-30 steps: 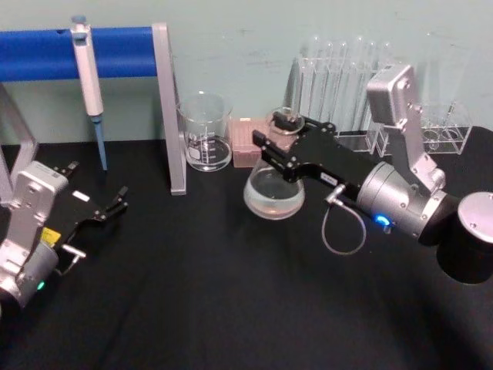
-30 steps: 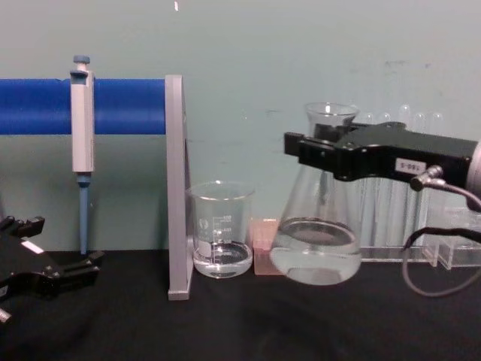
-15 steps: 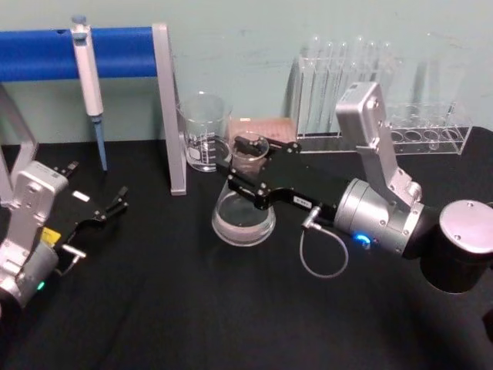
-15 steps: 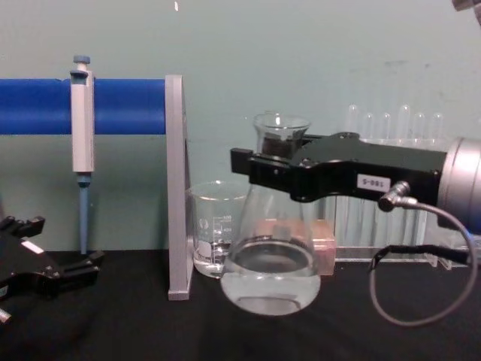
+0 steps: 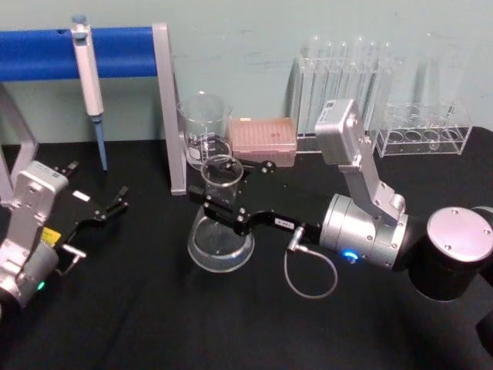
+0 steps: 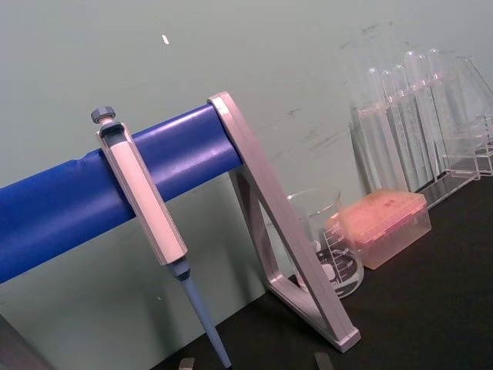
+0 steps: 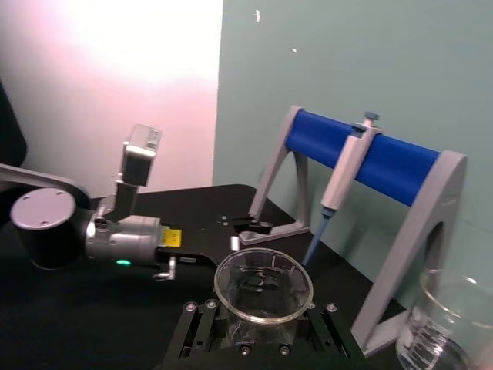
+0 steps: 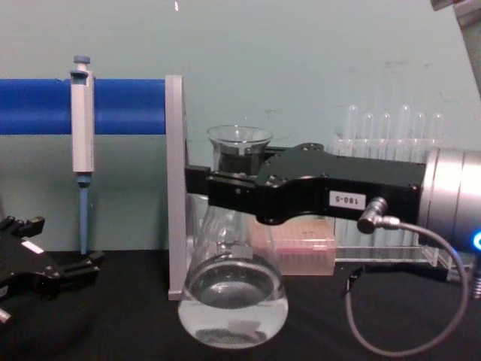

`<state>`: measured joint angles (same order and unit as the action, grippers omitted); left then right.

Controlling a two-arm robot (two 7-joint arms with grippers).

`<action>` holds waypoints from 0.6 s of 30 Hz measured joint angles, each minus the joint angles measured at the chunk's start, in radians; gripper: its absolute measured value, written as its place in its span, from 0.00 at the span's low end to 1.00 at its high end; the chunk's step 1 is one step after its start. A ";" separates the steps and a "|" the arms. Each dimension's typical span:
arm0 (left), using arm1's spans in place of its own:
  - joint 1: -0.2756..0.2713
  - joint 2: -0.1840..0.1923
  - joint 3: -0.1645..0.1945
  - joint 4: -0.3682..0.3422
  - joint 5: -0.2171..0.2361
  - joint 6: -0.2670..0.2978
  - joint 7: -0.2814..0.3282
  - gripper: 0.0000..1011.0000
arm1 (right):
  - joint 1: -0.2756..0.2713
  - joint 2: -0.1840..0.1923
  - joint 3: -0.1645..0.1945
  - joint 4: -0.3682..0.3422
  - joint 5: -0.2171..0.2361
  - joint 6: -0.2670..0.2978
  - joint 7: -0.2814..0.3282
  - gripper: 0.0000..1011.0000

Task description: Grasp the erlenmeyer flask with one hand, shake it three times, then place it back.

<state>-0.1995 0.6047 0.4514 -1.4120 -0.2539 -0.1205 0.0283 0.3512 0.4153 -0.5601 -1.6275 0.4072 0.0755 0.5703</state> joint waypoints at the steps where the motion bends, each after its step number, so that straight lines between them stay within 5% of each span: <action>1: 0.000 0.000 0.000 0.000 0.000 0.000 0.000 0.99 | 0.001 0.002 -0.006 -0.002 0.004 -0.001 0.005 0.44; 18: 0.000 0.000 0.000 0.000 0.000 0.000 0.000 0.99 | 0.024 0.032 -0.059 -0.006 0.036 -0.020 0.063 0.44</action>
<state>-0.1995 0.6047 0.4514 -1.4120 -0.2539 -0.1205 0.0283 0.3754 0.4473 -0.6188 -1.6336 0.4435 0.0557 0.6331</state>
